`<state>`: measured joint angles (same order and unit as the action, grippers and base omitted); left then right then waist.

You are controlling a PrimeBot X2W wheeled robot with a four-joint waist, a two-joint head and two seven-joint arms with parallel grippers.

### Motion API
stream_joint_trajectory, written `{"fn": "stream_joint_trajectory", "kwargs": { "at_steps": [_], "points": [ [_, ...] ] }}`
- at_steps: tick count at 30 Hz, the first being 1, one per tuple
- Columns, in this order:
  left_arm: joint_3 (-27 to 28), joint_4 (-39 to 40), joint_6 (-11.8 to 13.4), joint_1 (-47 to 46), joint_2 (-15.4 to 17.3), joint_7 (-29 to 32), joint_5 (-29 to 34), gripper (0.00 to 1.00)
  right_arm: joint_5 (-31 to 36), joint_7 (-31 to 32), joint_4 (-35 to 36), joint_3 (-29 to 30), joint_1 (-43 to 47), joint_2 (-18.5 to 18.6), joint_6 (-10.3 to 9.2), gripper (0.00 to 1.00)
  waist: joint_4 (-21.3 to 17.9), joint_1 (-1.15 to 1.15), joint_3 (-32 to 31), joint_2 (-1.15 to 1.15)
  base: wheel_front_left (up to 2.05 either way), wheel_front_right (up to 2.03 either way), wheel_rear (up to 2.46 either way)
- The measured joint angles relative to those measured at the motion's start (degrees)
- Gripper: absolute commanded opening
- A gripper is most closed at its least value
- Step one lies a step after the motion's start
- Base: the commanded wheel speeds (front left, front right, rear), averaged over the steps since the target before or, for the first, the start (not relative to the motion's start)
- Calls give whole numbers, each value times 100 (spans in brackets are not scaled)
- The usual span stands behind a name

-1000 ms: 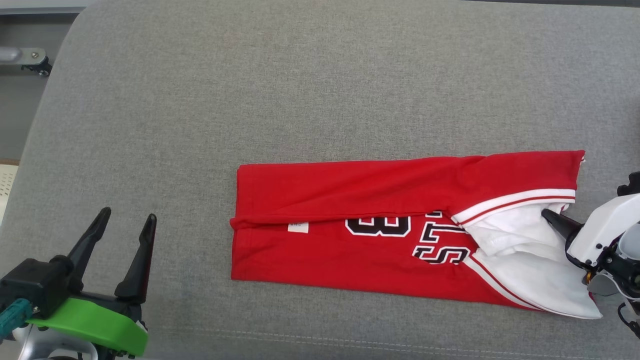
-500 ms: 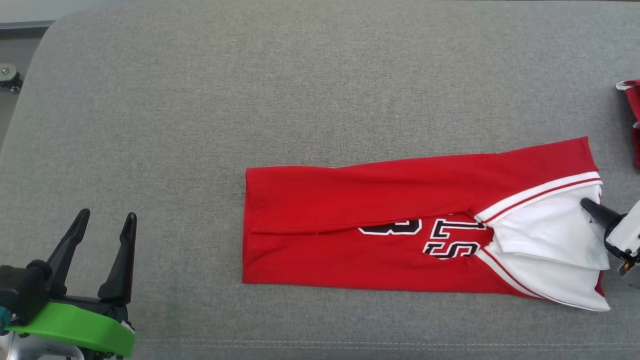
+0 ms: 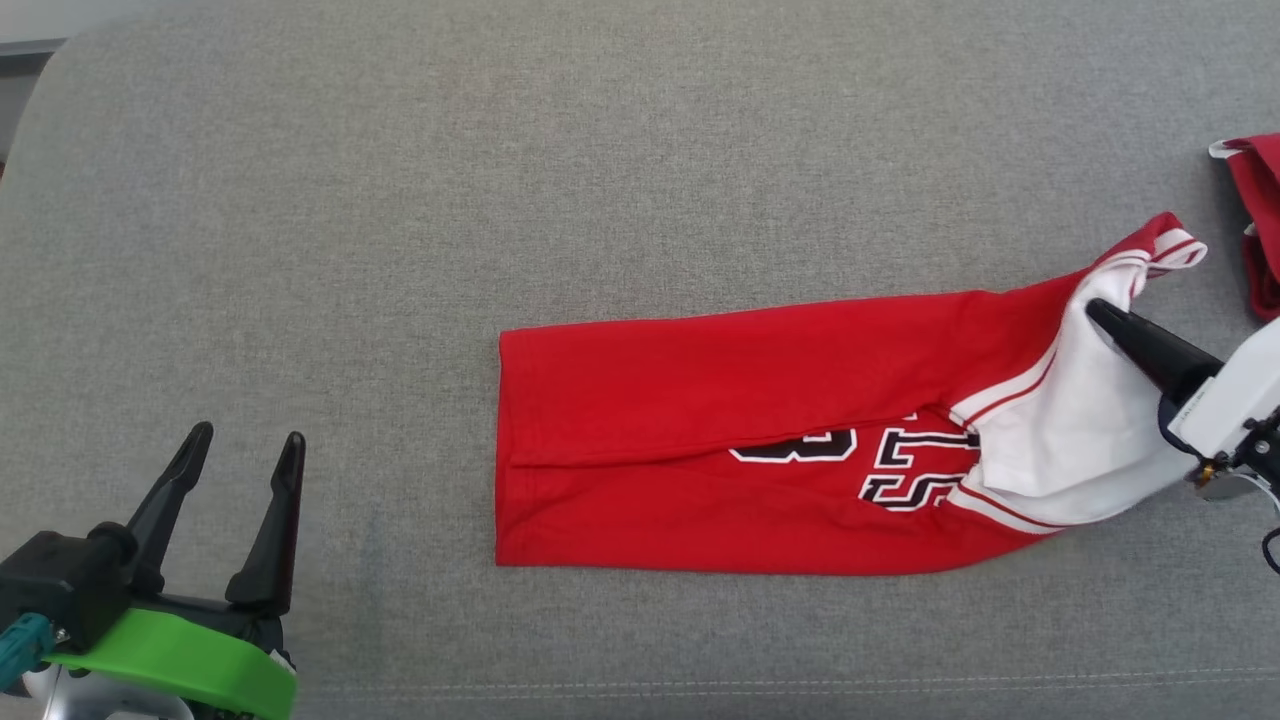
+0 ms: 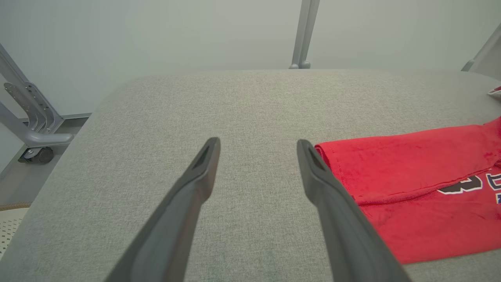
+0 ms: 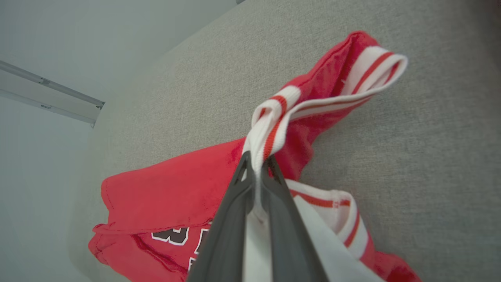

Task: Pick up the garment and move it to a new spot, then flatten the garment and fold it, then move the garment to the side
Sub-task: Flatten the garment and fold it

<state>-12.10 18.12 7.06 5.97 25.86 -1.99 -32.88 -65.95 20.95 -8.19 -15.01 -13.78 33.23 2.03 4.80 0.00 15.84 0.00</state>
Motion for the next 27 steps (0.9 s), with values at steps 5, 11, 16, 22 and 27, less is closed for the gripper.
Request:
{"fn": "stream_joint_trajectory", "kwargs": {
  "at_steps": [5,11,16,22,27],
  "points": [
    [-169,27,-54,-128,2,76,85,100,23,255,848,-408,-233,-143,194,0,30,0,14,0,0,0,0],
    [-366,22,-179,-487,4,180,90,100,315,675,1505,-1111,-452,-388,135,0,156,0,36,0,0,0,0],
    [-605,-80,-310,-739,-33,254,144,100,686,857,1572,-1611,-642,-792,-154,0,330,0,76,0,0,0,0],
    [-822,-143,-453,-1016,-177,304,149,100,1081,893,1283,-1918,-903,-1221,-565,0,627,0,126,0,0,0,0],
    [-848,-292,-460,-1149,-249,324,190,100,1254,959,1010,-2190,-1086,-1543,-666,0,905,0,169,0,0,0,0]
  ]
}}
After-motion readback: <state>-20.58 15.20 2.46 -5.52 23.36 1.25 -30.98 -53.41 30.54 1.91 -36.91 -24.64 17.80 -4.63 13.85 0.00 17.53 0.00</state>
